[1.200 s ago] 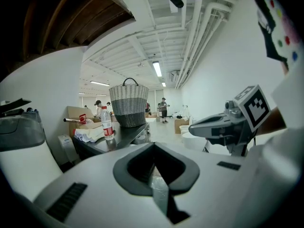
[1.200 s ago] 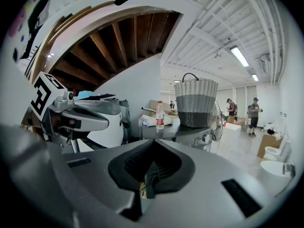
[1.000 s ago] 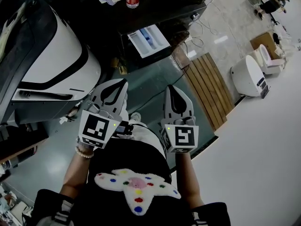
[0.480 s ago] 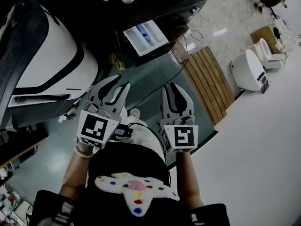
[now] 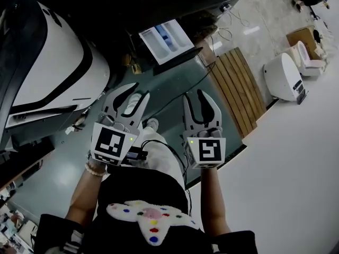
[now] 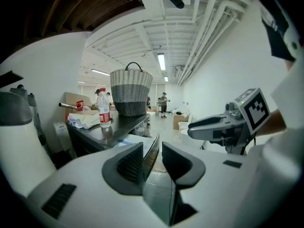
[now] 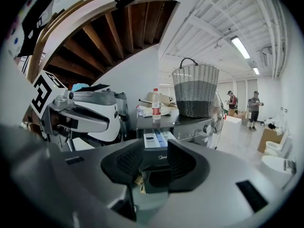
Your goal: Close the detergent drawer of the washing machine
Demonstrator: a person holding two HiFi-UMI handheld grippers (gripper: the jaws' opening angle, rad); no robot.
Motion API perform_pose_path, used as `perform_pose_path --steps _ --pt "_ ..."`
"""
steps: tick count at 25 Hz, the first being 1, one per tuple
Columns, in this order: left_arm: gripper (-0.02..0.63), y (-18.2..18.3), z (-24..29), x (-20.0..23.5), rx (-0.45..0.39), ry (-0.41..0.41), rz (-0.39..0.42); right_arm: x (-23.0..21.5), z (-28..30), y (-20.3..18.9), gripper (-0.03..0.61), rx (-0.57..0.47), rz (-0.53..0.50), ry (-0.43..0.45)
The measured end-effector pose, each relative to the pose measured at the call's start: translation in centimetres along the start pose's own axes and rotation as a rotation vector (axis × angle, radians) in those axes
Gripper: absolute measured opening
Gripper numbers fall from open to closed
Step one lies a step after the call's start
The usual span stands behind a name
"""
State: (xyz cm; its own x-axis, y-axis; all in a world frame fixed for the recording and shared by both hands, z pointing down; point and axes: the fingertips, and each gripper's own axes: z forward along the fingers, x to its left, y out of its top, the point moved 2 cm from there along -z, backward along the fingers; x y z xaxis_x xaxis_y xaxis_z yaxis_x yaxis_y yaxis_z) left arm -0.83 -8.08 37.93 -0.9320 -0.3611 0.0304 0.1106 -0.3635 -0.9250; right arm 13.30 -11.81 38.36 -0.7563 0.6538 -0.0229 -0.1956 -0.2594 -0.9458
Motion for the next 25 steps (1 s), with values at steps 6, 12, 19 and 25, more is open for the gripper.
perform_pose_path --steps 6,12,19,25 --pt "0.123 -1.1 2.2 1.4 0.013 0.022 -0.025 -1.7 2.7 -1.6 0.153 0.029 -0.001 -0.002" --pt "0.124 -2.6 4.3 2.3 0.041 0.037 -0.037 -4.0 5.2 -3.1 0.176 0.044 -0.005 -0.013" --pt "0.129 -4.8 6.8 2.6 0.063 0.034 -0.077 -6.0 8.5 -4.9 0.187 0.072 -0.026 -0.005" --pt "0.129 -6.0 8.4 3.0 0.084 0.059 -0.098 -7.6 11.3 -6.6 0.212 0.113 -0.049 0.011"
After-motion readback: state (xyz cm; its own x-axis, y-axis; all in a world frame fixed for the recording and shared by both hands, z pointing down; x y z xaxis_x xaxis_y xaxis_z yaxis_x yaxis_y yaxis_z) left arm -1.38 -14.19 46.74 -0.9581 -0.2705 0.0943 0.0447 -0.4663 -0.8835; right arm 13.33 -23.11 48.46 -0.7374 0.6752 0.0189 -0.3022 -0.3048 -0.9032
